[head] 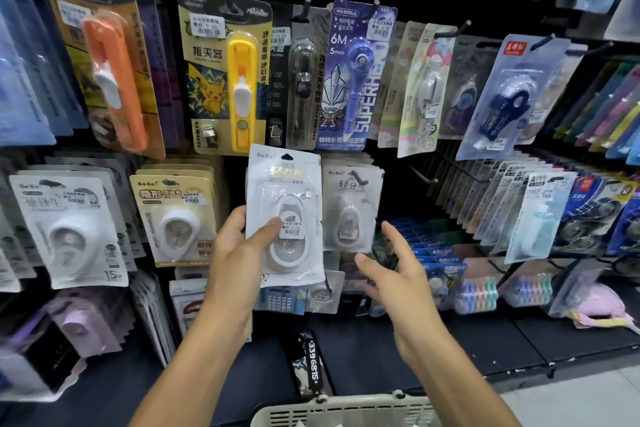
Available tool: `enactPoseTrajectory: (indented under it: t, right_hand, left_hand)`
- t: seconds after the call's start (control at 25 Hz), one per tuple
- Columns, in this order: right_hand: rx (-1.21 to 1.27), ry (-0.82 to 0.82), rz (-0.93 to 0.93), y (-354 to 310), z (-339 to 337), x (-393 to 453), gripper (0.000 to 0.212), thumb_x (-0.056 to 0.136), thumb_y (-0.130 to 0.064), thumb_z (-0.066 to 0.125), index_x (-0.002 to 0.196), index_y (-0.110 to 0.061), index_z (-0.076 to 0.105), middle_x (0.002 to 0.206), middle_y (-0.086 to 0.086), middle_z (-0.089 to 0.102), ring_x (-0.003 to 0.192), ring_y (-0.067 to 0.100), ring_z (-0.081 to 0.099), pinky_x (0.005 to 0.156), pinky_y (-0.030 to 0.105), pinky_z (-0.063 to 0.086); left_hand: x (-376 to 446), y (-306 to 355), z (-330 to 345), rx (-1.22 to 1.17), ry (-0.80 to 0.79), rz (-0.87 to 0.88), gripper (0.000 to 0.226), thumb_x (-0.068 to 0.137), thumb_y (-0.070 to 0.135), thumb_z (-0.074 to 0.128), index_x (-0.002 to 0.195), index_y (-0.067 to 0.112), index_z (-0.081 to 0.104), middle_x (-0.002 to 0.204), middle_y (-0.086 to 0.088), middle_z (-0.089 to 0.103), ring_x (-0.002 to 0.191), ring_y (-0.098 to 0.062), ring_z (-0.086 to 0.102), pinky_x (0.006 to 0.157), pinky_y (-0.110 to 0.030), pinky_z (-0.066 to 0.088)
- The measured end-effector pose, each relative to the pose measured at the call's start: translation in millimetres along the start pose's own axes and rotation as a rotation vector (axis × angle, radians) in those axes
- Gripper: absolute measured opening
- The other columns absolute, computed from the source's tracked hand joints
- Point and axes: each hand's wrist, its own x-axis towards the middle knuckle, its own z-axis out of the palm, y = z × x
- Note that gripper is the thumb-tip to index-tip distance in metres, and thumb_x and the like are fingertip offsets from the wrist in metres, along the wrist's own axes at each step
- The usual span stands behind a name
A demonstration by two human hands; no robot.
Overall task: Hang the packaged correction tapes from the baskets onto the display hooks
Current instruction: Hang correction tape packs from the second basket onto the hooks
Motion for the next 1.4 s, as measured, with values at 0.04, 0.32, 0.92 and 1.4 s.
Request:
enactPoseTrajectory:
  t: [0.04,0.32,0.92,1.4]
  right_hand:
    - [-0.030,-0.051,-0.053,3.2,4.9,-2.2,0.044,0.092,-0.024,0.074,0.122,-0.051,0.056,0.123,-0.019,0.065,0.102,0.000,0.068,0.084,0.020,0.056]
    - [0.060,0.017,-0.228,2.9,16.7,1.9,0.028,0.089,-0.015,0.076,0.107,-0.034,0.065,0.107,-0.007,0.075,0.097,0.013,0.072,0.071,0.024,0.055]
    - [-0.115,0.207,-0.313,4.3,-14.6,5.1,0.020,0.094,-0.022,0.069,0.097,-0.041,0.073,0.101,-0.022,0.073,0.093,-0.002,0.066,0.076,0.019,0.051]
    - [-0.622,0.132,-0.275,19.0,14.2,100.9,0.043,0.096,-0.029,0.068,0.137,-0.034,0.057,0.139,-0.004,0.061,0.129,0.019,0.053,0.104,0.040,0.045]
  left_hand:
    - [1.2,-1.6,2.5,0.017,-0.024,-0.003,0.020,0.096,0.012,0.063,0.105,0.029,0.072,0.099,0.009,0.080,0.089,-0.008,0.076,0.069,-0.022,0.055]
    - [17.2,-13.5,23.7,0.704,-0.289,0.210,0.030,0.096,0.048,0.061,0.120,0.032,0.068,0.129,0.013,0.066,0.121,-0.008,0.058,0.094,-0.024,0.049]
    - [39.0,-26.4,-3.6,1.396,-0.266,0.471,0.060,0.100,0.030,0.052,0.157,0.030,0.032,0.170,0.016,-0.005,0.155,-0.008,-0.016,0.126,-0.039,0.005]
    - [37.4,-25.5,-8.2,1.380,-0.309,0.456,0.061,0.099,0.032,0.055,0.156,0.031,0.033,0.167,0.021,-0.012,0.151,-0.002,-0.026,0.125,-0.034,-0.002]
